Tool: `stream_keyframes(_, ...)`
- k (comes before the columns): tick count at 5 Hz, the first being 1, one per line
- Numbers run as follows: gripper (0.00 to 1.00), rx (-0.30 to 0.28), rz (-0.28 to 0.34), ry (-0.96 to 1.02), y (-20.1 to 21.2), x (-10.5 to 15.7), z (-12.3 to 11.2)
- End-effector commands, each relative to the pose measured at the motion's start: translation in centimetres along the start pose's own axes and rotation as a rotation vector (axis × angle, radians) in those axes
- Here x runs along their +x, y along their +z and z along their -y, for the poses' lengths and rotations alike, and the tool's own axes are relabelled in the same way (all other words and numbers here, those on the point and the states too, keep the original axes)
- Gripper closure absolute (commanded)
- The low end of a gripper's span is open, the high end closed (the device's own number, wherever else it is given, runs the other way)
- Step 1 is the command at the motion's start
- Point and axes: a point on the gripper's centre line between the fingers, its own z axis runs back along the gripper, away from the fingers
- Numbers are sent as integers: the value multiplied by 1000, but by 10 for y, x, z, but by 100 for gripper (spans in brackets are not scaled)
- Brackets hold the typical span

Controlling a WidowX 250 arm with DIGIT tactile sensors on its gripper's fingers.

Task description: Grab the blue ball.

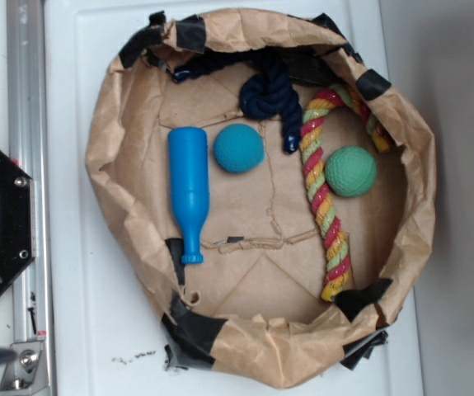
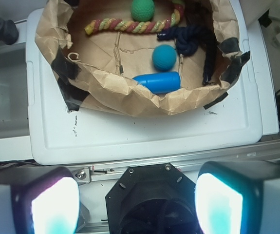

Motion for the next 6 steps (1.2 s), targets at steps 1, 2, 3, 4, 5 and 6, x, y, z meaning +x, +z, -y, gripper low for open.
stream_keyframes(1, 0, 0, 0, 0, 0, 0, 0)
stream_keyframes(2, 0, -6, 12, 135, -50, 38, -19)
stream_keyframes(3, 0, -37, -16, 104, -94, 84, -18)
stream_keyframes(4, 0, -30, 25, 55, -128, 116, -20)
stream_keyframes(5, 0, 3, 3, 43, -164, 130, -32)
stream_keyframes(6, 0, 30, -50, 53, -193, 118, -56)
